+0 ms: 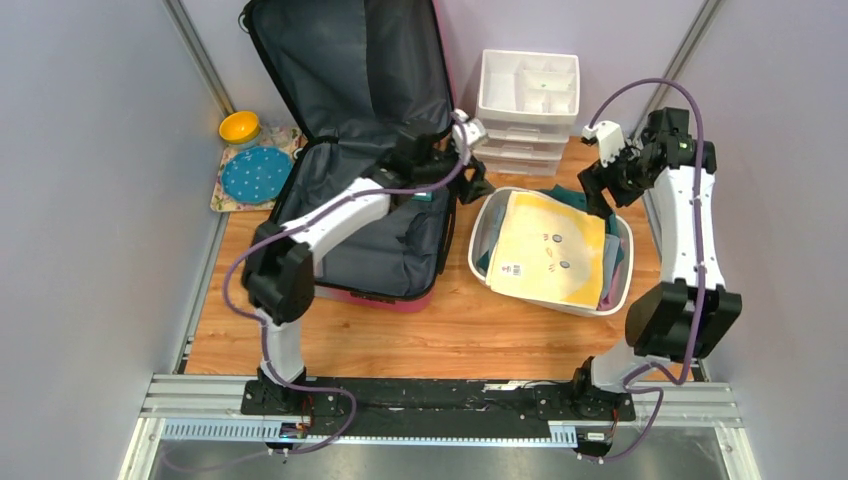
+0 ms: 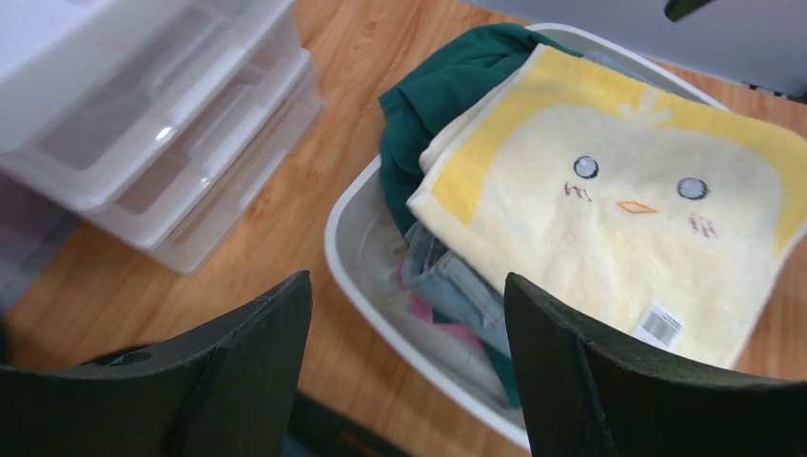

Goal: Open, take out, and arrange the luggage

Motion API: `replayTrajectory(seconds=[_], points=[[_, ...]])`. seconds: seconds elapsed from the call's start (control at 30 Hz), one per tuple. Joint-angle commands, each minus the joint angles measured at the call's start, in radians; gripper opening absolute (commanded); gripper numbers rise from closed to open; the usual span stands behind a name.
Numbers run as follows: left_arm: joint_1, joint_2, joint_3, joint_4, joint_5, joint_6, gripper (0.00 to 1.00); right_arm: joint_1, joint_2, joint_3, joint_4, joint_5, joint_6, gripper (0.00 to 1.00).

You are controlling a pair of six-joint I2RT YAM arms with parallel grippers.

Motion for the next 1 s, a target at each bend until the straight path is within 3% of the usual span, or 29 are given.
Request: replayTrajectory(seconds=[0.0, 0.13, 0.33, 0.5, 0.7, 0.97], points=[[0.065, -0.250, -0.055, -0.232, 0.113, 0.015, 0.82, 0.097, -0.144, -0.038, -0.165, -0.154, -0.104, 0.79], [0.140, -0.332, -0.118, -0.344, 0.158, 0.033, 0.82, 0.270, -0.198, -0.216, -0.066, -0.074, -0.128, 0.79], [0.194, -0.459, -0.281, -0.302, 0.136, 0.016, 0.83, 0.426, -0.112, -0.308, 0.072, 0.007, -0.096, 0.79], [0.199, -0.533, -0.373, -0.274, 0.085, 0.026, 0.83, 0.454, 0.030, -0.327, 0.246, 0.116, 0.016, 0.79], [0.217, -0.565, -0.405, -0.288, 0.059, 0.049, 0.84, 0.400, 0.184, -0.336, 0.297, 0.193, 0.028, 0.76], [0.265, -0.567, -0.405, -0.288, 0.059, 0.055, 0.84, 0.089, 0.268, -0.267, 0.269, 0.199, 0.102, 0.76]])
